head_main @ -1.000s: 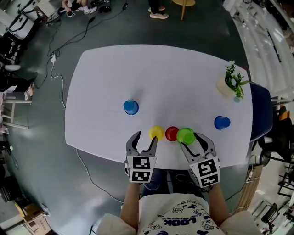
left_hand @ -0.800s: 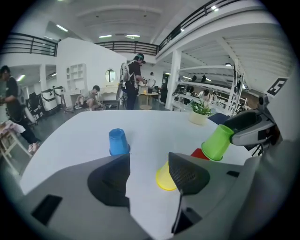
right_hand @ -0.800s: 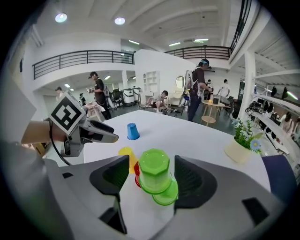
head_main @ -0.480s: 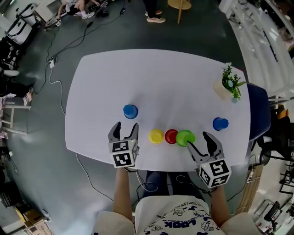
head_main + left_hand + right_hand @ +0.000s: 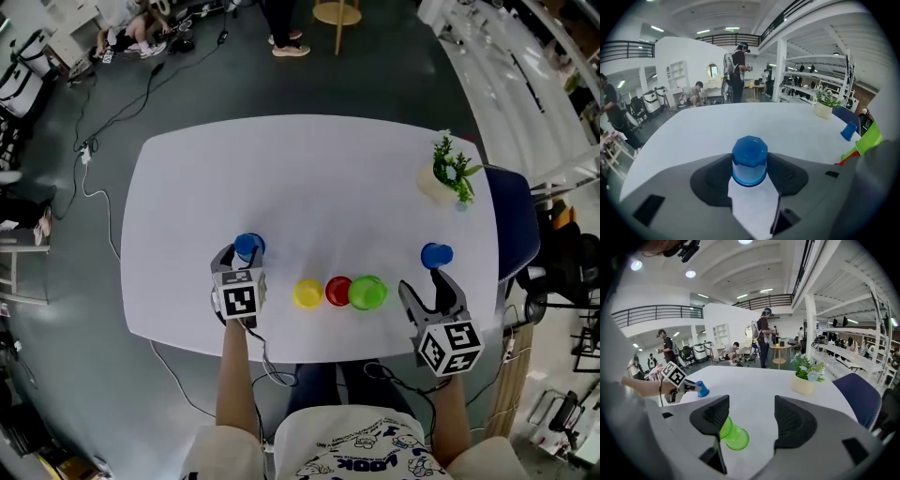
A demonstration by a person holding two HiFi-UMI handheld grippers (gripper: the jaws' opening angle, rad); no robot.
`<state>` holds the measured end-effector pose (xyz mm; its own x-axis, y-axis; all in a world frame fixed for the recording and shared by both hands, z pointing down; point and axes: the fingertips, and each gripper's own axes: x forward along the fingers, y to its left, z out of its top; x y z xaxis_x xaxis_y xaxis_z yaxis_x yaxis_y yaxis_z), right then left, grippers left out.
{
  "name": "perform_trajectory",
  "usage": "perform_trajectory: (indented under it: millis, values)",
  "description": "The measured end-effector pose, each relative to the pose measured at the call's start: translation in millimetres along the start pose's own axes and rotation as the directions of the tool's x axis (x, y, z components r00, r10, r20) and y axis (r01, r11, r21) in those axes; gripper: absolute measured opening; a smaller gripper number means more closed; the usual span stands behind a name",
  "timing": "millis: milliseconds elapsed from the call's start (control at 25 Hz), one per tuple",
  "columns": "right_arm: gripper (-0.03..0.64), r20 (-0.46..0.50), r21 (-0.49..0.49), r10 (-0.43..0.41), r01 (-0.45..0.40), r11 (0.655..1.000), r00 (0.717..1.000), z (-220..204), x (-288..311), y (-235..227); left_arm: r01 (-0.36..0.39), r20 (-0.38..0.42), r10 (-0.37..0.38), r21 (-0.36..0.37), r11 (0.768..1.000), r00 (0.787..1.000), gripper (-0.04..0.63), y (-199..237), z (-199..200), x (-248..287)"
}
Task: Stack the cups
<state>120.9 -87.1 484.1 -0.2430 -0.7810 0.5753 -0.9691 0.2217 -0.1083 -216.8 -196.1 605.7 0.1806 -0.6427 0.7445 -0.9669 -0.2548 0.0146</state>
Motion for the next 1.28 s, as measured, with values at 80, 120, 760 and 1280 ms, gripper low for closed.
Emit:
perform_trajectory:
  millis: [80, 120, 760, 1280]
  values:
    - [0.318, 0.002, 0.012, -0.043, 0.043, 0.999, 0.999, -1.2, 0.5, -14.7, 0.000, 0.015, 0.000, 0.000, 1.000, 1.000, 0.238, 1.5, 1.0, 0.5]
    - [0.318, 0.003, 0.018, -0.065, 0.065, 0.998, 0.998, -2.6, 0.6, -22.9, 0.004, 0.019, -0.004, 0.001, 1.000, 1.000, 0.236, 0.4, 1.2, 0.5]
    - [0.314, -0.085, -0.016, -0.326, 0.326, 0.945, 0.941, -55.9, 39.1, -131.3, 0.290, 0.109, -0.312, 0.180, 0.940, 0.944, 0.232, -117.4, 46.0, -109.7]
    - [0.289, -0.149, 0.019, -0.346, 0.352, 0.936, 0.926, -83.7, 59.3, -163.1, 0.343, 0.027, -0.357, 0.218, 0.914, 0.934, 0.233, -187.9, 12.7, -143.7]
